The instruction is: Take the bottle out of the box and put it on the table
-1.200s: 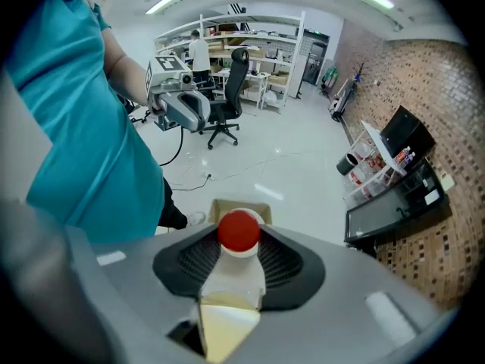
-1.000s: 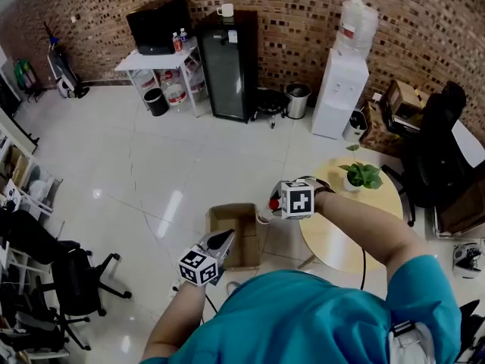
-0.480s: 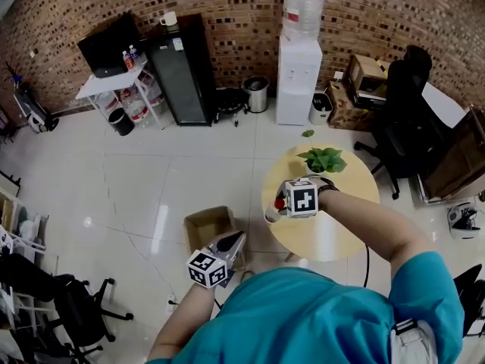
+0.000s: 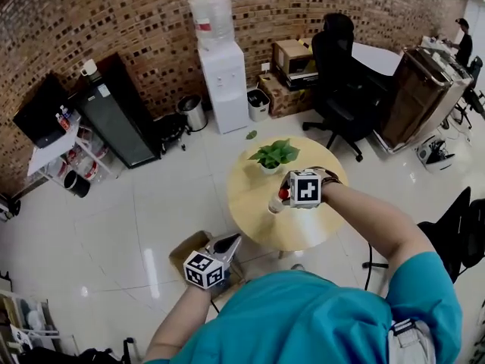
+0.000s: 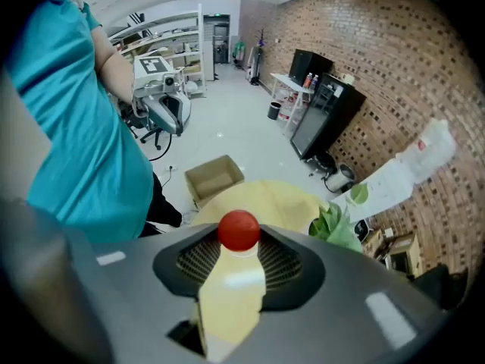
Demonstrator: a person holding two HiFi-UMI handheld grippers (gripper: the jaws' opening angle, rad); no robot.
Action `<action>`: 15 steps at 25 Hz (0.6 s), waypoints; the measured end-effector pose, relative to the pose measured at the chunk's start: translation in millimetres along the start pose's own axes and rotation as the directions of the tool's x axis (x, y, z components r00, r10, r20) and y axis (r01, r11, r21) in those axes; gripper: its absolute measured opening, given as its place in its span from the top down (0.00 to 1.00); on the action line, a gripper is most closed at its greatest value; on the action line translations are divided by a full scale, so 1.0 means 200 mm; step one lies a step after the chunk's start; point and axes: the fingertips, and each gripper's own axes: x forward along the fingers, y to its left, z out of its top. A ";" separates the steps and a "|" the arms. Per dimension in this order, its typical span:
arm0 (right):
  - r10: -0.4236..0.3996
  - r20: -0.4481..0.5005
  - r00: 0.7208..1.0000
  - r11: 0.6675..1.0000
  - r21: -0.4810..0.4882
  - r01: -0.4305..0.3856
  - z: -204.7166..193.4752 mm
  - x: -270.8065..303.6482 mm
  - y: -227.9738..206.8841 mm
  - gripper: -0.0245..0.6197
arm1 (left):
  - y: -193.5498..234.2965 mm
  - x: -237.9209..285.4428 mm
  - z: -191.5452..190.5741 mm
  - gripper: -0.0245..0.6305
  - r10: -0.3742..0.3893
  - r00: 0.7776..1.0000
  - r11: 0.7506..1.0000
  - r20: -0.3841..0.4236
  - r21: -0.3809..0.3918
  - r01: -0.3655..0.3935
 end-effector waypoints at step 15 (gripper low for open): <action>-0.209 -0.125 0.970 0.977 0.011 0.212 -1.13 -0.27 -0.28 0.73 | -0.34 0.96 -0.13 0.96 -0.024 1.000 1.000 -0.014 -0.007 0.024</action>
